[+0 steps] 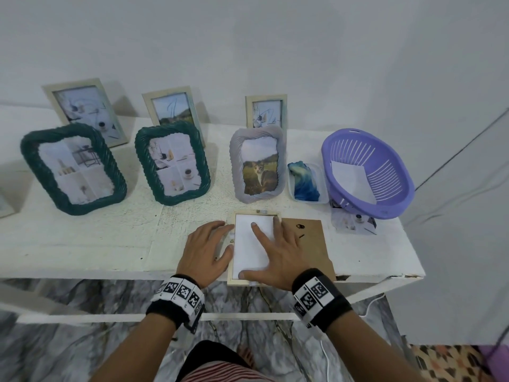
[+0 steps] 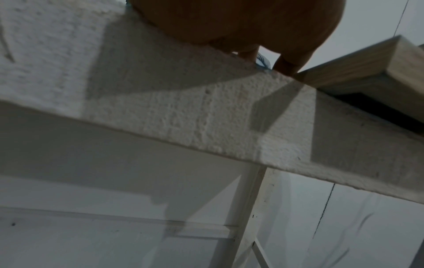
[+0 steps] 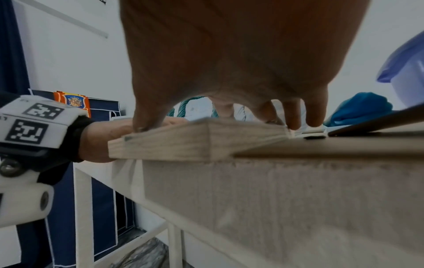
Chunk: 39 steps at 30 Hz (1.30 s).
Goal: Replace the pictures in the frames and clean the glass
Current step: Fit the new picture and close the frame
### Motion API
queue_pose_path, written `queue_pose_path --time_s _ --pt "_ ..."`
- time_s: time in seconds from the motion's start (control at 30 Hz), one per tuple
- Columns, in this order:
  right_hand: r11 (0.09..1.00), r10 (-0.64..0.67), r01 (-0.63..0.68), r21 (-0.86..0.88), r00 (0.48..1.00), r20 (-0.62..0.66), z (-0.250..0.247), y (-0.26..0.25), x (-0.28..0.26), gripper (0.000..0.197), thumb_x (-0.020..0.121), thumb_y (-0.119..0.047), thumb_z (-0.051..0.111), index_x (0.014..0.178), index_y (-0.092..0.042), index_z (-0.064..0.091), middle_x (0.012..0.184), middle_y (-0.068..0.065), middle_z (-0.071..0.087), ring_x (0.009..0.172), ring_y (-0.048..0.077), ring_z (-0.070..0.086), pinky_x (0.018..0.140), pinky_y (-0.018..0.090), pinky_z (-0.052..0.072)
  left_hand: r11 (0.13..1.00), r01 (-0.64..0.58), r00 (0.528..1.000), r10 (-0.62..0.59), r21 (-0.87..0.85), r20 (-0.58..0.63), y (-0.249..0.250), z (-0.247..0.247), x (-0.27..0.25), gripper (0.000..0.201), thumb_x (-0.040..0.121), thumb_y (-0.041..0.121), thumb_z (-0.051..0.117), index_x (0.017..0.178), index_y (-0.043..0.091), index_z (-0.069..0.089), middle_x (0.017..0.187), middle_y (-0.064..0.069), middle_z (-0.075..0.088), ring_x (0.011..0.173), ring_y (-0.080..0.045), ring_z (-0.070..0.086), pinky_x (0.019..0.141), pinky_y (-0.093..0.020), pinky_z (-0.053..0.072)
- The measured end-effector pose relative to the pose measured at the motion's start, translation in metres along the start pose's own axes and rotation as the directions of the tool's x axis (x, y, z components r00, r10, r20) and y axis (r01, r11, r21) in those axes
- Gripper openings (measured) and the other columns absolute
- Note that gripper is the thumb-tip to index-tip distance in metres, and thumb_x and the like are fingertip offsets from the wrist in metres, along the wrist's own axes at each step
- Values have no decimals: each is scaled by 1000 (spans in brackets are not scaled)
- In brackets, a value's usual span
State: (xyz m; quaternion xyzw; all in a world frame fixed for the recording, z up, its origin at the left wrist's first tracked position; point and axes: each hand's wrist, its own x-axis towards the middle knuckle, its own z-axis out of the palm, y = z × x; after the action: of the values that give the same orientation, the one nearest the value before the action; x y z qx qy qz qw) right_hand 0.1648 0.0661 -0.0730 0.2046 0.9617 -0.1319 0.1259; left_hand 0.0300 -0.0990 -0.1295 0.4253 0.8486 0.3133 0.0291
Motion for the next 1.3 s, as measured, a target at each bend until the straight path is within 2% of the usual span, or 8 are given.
queue_pose_path --time_s 0.23,0.47,0.8,0.93,1.03,1.13,1.23,1.3 --pt "993 -14 16 -119 1000 19 0 -1 11 125 45 -99 20 150 -39 -11 158 21 -10 143 43 3 115 53 6 1000 12 1000 -12 9 13 1 -1 0 50 88 46 44 133 28 55 136 4 51 125 -18 46 102 -38 36" --pt "999 0 4 -48 997 75 -1 -2 15 131 57 -92 48 153 -22 -8 157 21 -15 144 44 -7 116 54 3 1000 9 1000 -9 13 6 2 -2 1 49 88 46 44 132 28 55 136 4 51 125 -17 45 101 -36 34" --pt "1000 -24 24 3 999 -43 -13 -1 12 117 68 -80 56 153 -19 3 157 12 14 140 38 17 114 48 17 1000 18 1000 -18 13 23 7 -6 2 49 88 46 45 132 28 55 136 5 51 126 -17 46 103 -36 34" --pt "994 1 13 113 992 -123 -16 -4 6 117 67 -78 59 153 -24 0 159 11 8 143 34 13 116 46 21 972 61 996 -76 -227 -56 17 -15 6 45 92 48 46 127 24 60 134 6 53 124 -13 48 105 -39 39" --pt "972 0 33 232 990 -140 -17 -8 1 117 68 -73 65 152 -30 -4 160 7 -9 145 28 4 115 42 22 868 121 987 -158 -481 -36 39 -32 12 37 94 39 62 128 25 57 115 10 65 107 -2 60 95 -22 46" --pt "874 3 103 476 976 -216 -26 -11 -10 105 69 -60 74 150 -41 11 159 2 -7 143 14 10 114 33 26 724 186 977 -205 -664 50 58 -41 19 44 91 10 68 130 24 55 82 7 70 78 -8 63 81 -20 50" --pt "675 54 161 720 962 -267 -39 -13 -22 75 86 -26 71 146 -35 29 137 -5 40 109 -21 40 98 6 36 650 213 960 -277 -730 33 60 -43 25 44 90 1 66 128 23 55 72 6 68 71 -10 60 75 -19 50" --pt "490 86 231 841 947 -310 -49 -14 -29 67 93 -5 58 145 -32 26 115 -10 61 93 -11 56 85 15 48 671 232 952 -304 -704 24 63 -46 30 39 90 4 67 120 25 55 73 6 69 71 -8 60 74 -17 49"
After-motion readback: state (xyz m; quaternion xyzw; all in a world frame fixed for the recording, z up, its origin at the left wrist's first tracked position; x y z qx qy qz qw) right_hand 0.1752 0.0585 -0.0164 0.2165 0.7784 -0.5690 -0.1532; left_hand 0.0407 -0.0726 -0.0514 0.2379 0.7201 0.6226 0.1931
